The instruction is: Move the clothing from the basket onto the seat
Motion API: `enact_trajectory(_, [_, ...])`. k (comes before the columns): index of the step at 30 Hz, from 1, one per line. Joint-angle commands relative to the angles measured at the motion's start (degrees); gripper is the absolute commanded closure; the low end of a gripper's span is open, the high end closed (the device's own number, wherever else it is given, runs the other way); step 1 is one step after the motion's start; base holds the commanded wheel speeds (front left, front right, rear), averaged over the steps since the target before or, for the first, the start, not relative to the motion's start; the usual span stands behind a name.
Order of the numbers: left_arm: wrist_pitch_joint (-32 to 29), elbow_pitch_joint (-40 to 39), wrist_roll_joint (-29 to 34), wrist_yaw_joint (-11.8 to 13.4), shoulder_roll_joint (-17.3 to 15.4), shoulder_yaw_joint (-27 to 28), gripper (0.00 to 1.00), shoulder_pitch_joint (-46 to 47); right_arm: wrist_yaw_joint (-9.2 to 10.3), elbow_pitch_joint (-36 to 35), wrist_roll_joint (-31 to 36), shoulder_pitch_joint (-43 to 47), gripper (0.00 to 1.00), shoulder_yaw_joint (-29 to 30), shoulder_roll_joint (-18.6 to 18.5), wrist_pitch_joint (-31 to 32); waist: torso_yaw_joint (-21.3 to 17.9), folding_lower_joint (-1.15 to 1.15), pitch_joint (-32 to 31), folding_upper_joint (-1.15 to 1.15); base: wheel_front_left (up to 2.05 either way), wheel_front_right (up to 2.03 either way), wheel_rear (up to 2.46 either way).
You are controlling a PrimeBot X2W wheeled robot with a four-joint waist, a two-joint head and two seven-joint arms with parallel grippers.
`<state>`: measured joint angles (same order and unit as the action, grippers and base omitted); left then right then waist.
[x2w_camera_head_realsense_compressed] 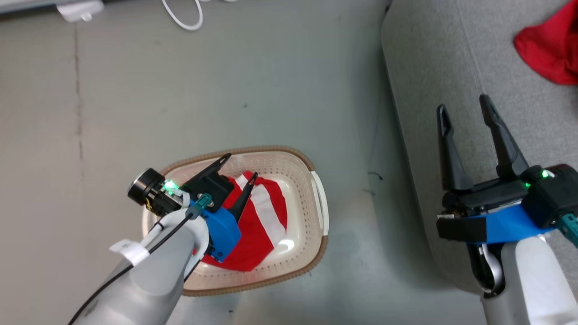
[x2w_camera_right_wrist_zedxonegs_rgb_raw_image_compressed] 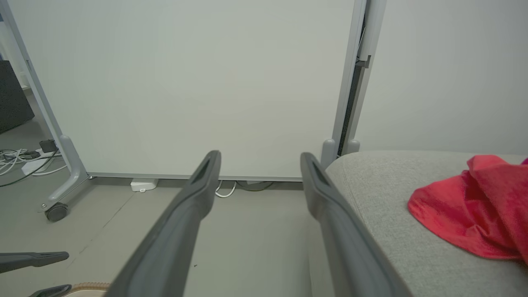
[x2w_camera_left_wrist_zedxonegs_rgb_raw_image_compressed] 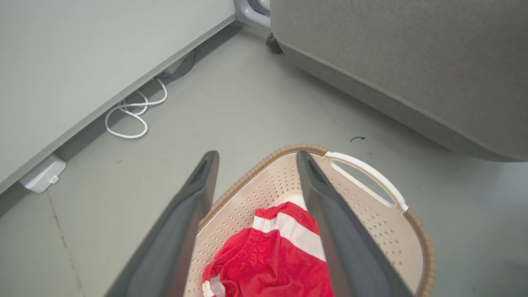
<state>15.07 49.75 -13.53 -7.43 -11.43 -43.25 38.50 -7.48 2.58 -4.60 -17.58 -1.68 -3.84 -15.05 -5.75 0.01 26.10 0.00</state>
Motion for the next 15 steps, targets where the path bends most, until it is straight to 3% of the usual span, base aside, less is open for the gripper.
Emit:
enact_trajectory(1, [0.1, 2.2, -1.0, 0.0, -0.4, -2.5, 0.0, 2.7, -0.03, -0.7, 0.0, -1.7, 0.0, -0.1, -0.2, -0.2, -2.1, -0.01, 5.0, 0.0, 0.0, 0.0, 0.0])
enact_trajectory(9, [-2.4, 10.2, -3.2, 0.0, -1.7, -15.7, 0.0, 10.7, -0.03, -2.5, -0.4, -6.6, 0.0, -1.5, 0.1, -0.2, -3.8, -0.01, 13.6, 0.0, 0.0, 0.0, 0.0])
enact_trajectory(15, [-5.4, 15.0, -5.5, 0.0, -2.6, -22.1, 0.0, 14.9, -0.03, -4.3, -0.4, -9.7, 0.0, -2.3, 0.2, -0.2, -5.0, -0.01, 19.0, 0.0, 0.0, 0.0, 0.0])
